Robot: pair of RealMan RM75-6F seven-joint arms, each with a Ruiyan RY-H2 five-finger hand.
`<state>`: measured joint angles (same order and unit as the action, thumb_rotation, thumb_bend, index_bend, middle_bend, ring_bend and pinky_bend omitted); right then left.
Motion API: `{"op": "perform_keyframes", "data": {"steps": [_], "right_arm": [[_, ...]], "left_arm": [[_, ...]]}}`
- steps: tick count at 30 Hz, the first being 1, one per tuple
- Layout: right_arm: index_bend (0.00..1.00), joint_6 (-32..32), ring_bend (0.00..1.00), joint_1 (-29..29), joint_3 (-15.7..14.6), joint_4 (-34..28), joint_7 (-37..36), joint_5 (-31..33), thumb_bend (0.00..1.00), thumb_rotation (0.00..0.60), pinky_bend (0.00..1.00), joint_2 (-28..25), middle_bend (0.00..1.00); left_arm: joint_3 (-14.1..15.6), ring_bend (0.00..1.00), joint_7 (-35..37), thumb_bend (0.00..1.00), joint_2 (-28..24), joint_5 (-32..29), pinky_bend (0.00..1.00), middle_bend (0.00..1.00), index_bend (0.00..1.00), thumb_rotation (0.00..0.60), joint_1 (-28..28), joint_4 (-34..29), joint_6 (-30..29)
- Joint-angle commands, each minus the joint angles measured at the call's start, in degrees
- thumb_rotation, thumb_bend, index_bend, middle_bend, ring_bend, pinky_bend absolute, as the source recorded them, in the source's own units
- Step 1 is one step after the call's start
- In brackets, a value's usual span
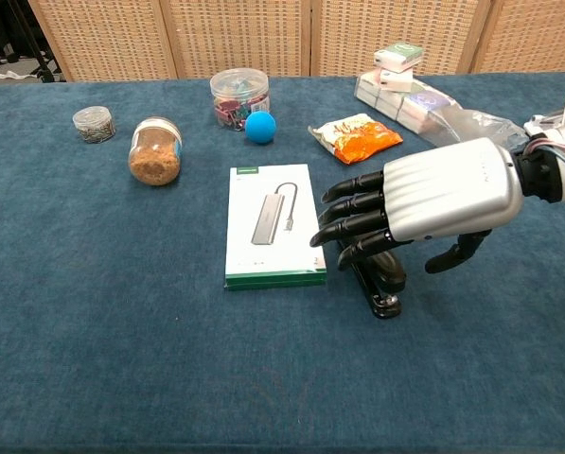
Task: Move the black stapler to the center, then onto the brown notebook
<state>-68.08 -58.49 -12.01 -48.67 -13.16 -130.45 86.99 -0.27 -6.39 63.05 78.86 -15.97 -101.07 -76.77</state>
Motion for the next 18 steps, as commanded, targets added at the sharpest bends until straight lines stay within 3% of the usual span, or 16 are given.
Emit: {"op": "perform_keyframes", "data": {"steps": [1,6,11,18], "right_arm": [[0.23,-0.23,0.01,-0.01,-0.84,1.27,0.08,0.66,0.37,0.6,0.03,0.94,0.1],[0.39,-1.77,0.18,0.51,-2.48,4.38,-1.1,1.55,0.52,0.6,0.16,3.01,0.28],[0.58,-5.97,0.38,1.52,-3.76,8.25,-2.48,1.85,0.73,0.6,0.37,5.16,0.49],[0.62,-12.96,0.43,2.74,-3.34,12.4,-2.23,3.55,0.76,0.6,0.44,5.78,0.54]], "left_arm": [[-0.16,0.0,0.14,0.0,-0.06,-0.02,0.0,0.0,0.0,0.6,0.12,0.01,0.06],[-0.42,0.0,0.39,0.0,-0.11,-0.12,0.0,0.0,0.0,0.6,0.05,0.1,1.06],[-0.8,0.0,0.33,0.0,-0.1,-0.47,0.0,0.0,0.0,0.6,0.03,0.14,1.67],[-1.04,0.0,0.35,0.0,-0.21,-0.58,0.0,0.0,0.0,0.6,-0.01,0.02,2.59]]}}
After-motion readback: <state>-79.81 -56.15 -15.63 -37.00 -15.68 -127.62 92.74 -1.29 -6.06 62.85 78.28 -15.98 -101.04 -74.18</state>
